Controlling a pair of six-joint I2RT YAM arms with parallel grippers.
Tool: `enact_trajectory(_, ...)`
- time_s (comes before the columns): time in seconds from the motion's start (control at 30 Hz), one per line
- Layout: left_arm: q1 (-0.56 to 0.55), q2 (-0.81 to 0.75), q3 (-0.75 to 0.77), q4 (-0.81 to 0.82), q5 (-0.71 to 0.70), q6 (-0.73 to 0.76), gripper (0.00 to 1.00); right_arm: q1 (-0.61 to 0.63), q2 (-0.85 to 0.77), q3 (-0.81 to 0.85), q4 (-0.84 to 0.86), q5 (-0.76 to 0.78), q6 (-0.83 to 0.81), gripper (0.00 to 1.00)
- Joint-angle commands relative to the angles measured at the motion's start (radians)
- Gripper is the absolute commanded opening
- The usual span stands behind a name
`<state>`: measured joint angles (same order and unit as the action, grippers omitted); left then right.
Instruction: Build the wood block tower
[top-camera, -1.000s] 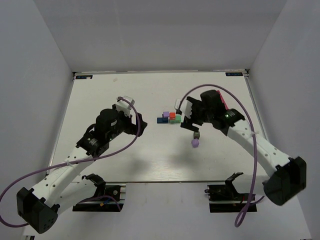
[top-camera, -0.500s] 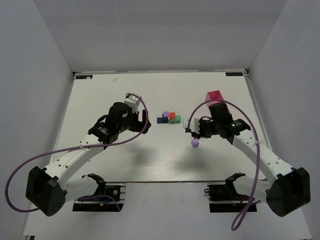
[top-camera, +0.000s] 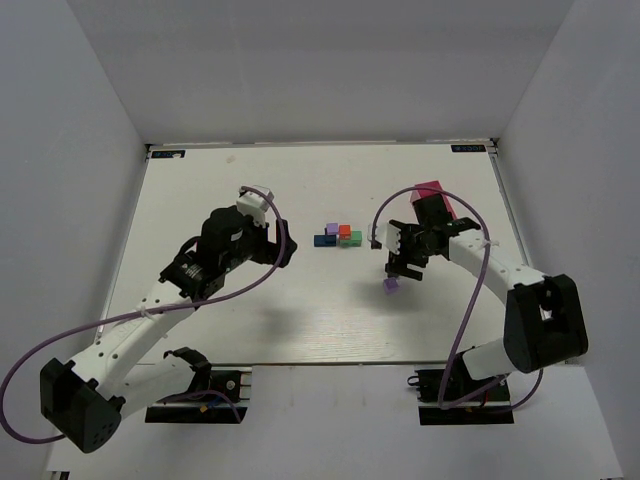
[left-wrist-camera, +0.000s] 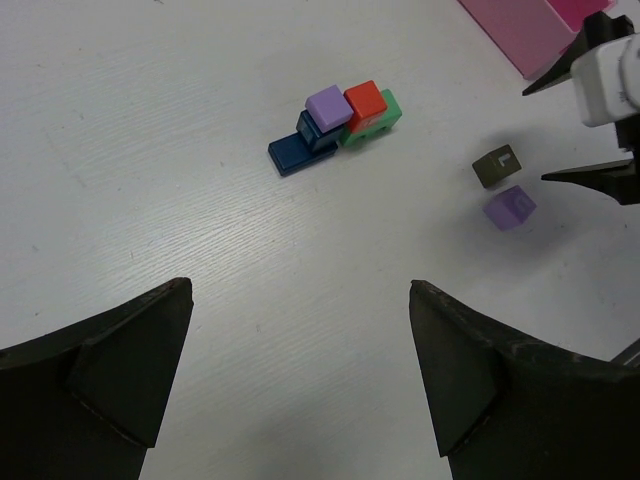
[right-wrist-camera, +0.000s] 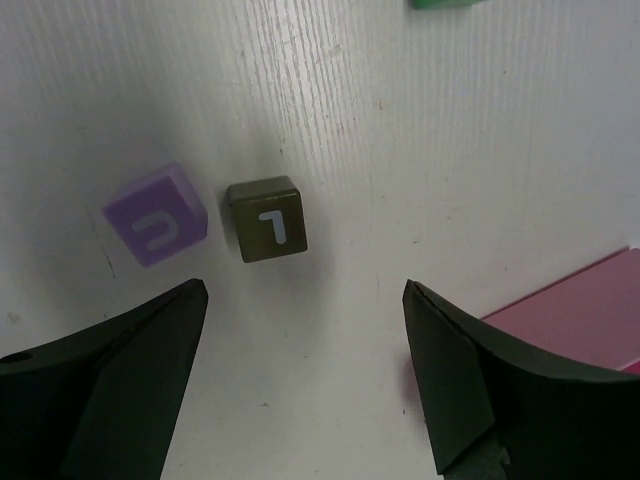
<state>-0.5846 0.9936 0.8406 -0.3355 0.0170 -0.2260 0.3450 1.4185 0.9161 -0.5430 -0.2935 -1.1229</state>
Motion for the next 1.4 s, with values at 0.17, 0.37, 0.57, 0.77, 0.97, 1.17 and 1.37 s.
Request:
enact_trajectory(0.17, -0.004, -0.035, -0.02, 0.018, 0.058, 0.007, 1.0, -0.046, 0.105, 0.07, 0.008, -0.062, -0.098, 0.87)
enact_trajectory(0.37, -0.004, -0.035, -0.02, 0.018, 0.058, 0.007, 1.0, -0.072, 0.151, 0.11, -0.034, -0.144, -0.158, 0.84)
enact_trajectory(0.57, -0.004, -0.035, -0.02, 0.018, 0.058, 0.007, 1.0, -0.089, 0.212, 0.141, -0.057, -0.16, -0.196, 0.81)
enact_trajectory(0.77, -0.004, -0.035, -0.02, 0.018, 0.067, 0.007, 1.0, -0.089, 0.22, 0.141, -0.077, -0.174, -0.225, 0.81)
enact_trajectory(0.97, -0.004, -0.035, -0.02, 0.018, 0.077, 0.007, 1.0, -0.089, 0.217, 0.145, -0.12, -0.191, -0.236, 0.81)
enact_trajectory(1.17, -0.004, -0.035, -0.02, 0.027, 0.077, 0.007, 1.0, -0.086, 0.22, 0.121, -0.104, -0.196, -0.219, 0.8)
enact_trajectory(1.37, -0.004, -0.035, -0.02, 0.027, 0.077, 0.007, 1.0, -0.081, 0.232, 0.118, -0.078, -0.202, -0.195, 0.79)
